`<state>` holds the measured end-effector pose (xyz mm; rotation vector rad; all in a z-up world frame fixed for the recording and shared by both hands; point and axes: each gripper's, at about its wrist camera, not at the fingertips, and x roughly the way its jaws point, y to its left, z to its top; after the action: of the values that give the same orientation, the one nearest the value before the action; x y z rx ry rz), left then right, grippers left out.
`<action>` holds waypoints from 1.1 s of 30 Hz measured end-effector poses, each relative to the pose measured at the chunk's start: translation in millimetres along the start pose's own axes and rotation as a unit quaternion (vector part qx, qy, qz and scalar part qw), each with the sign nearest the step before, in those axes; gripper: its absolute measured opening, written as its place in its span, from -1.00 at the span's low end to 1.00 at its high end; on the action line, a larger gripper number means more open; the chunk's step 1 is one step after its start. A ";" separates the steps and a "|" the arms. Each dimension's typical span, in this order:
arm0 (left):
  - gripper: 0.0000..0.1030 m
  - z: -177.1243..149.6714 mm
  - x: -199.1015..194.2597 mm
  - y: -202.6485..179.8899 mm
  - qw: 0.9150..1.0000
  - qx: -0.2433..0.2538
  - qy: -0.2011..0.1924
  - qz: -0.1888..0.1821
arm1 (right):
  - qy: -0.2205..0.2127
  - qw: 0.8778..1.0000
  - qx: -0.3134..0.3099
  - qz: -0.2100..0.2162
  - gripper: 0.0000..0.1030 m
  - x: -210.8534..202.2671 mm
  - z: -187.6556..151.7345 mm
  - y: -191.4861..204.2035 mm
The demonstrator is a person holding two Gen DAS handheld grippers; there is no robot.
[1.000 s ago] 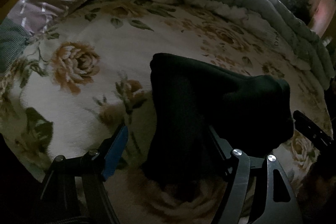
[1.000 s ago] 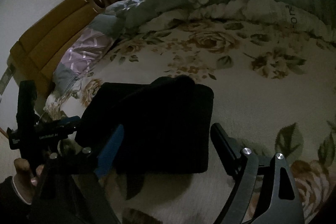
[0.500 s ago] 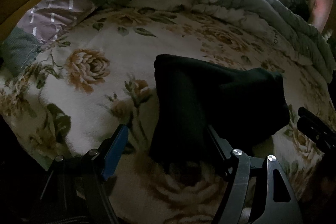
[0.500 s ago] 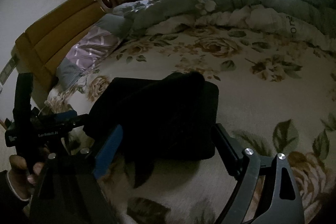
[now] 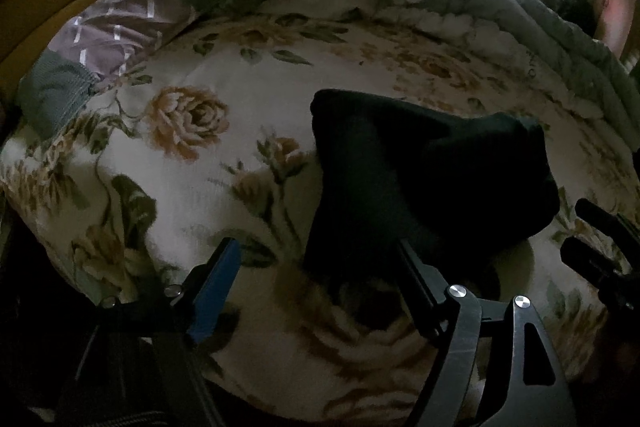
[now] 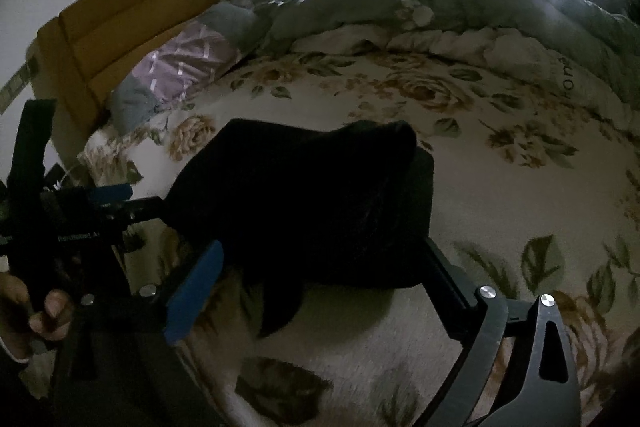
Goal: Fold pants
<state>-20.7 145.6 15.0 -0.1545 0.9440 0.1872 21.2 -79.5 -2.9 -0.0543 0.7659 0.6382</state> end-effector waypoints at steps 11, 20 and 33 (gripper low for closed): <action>0.54 -9.1 9.8 -2.8 1.000 0.007 0.007 0.009 | 0.006 1.000 -0.015 -0.006 0.88 10.1 -10.2 2.5; 0.55 -14.3 18.4 -4.4 1.000 0.013 0.016 0.012 | 0.011 1.000 -0.019 -0.010 0.89 15.4 -16.8 3.4; 0.55 -14.9 20.9 -5.4 1.000 0.016 0.016 0.017 | 0.011 1.000 -0.020 -0.008 0.89 17.9 -17.5 5.8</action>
<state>-19.2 139.0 -10.4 -0.1117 0.9815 0.2004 16.6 -70.2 -26.5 -0.1039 0.7736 0.6395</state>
